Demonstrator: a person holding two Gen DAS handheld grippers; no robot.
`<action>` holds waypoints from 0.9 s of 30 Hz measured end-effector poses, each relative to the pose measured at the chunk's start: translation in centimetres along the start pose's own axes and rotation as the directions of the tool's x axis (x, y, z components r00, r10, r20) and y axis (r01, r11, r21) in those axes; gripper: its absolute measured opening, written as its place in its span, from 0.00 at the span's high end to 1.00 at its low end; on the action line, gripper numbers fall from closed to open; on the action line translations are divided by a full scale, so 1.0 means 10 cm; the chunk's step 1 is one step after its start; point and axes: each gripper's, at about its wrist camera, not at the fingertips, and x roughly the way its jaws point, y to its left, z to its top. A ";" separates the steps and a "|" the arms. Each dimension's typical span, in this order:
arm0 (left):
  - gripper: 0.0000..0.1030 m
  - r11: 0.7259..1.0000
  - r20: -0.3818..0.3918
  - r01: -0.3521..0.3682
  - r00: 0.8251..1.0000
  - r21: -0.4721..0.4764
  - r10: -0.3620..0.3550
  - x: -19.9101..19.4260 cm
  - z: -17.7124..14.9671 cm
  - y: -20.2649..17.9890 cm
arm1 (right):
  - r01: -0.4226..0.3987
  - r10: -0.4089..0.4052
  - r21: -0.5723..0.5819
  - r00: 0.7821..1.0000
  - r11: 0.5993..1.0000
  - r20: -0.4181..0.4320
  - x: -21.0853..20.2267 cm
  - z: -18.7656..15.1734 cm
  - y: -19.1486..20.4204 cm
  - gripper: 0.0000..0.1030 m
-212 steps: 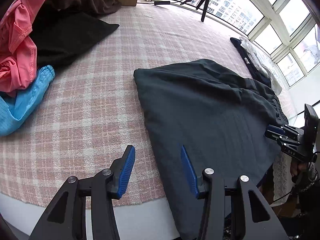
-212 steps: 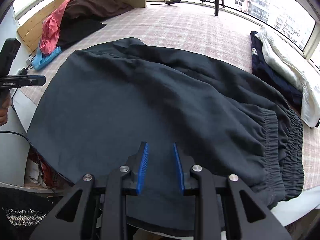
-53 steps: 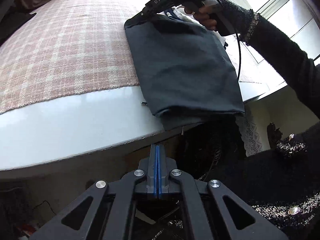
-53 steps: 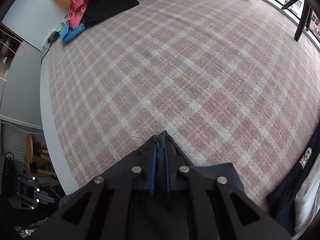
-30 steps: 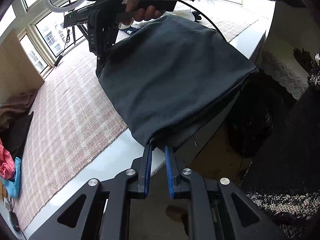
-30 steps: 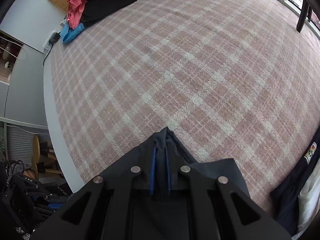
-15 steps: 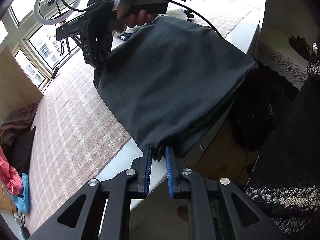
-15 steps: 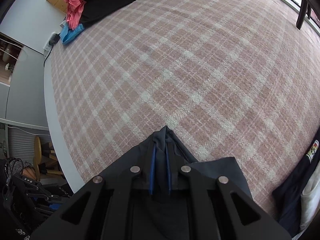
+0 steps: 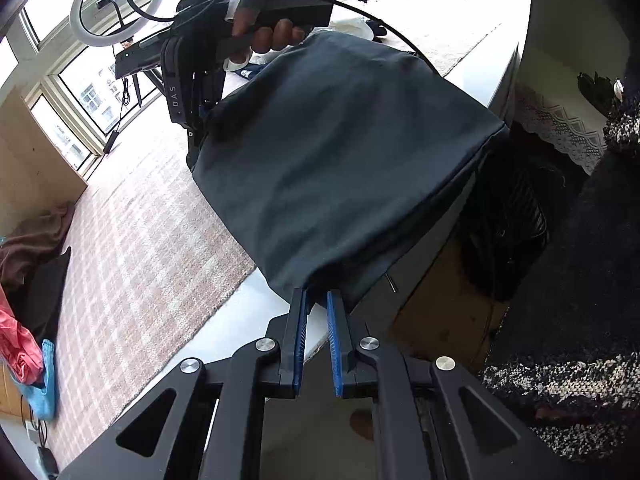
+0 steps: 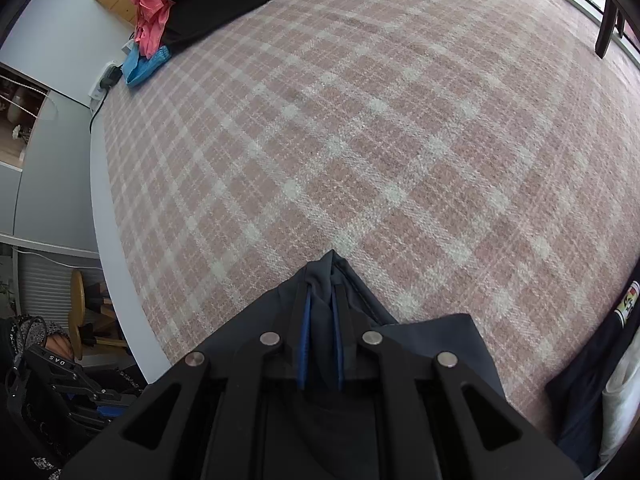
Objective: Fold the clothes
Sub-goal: 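Carry the dark grey trousers with both grippers toward the folded stack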
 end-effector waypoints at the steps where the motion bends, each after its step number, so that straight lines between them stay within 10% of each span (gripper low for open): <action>1: 0.91 1.000 0.001 -0.006 1.000 0.000 0.006 0.00 0.01 0.00 | 0.001 -0.001 0.001 1.000 1.000 0.000 0.01 0.01 0.01 0.90; 16: 0.98 0.999 0.001 -0.036 0.999 0.014 0.036 0.05 0.01 -0.02 | -0.010 0.010 -0.035 1.000 0.999 -0.017 -0.23 0.10 -0.36 0.90; 27: 0.99 0.989 0.031 0.096 0.995 -0.110 -0.093 -0.13 0.05 0.24 | -0.017 0.018 -0.047 0.999 0.999 0.040 0.02 0.26 -0.02 0.94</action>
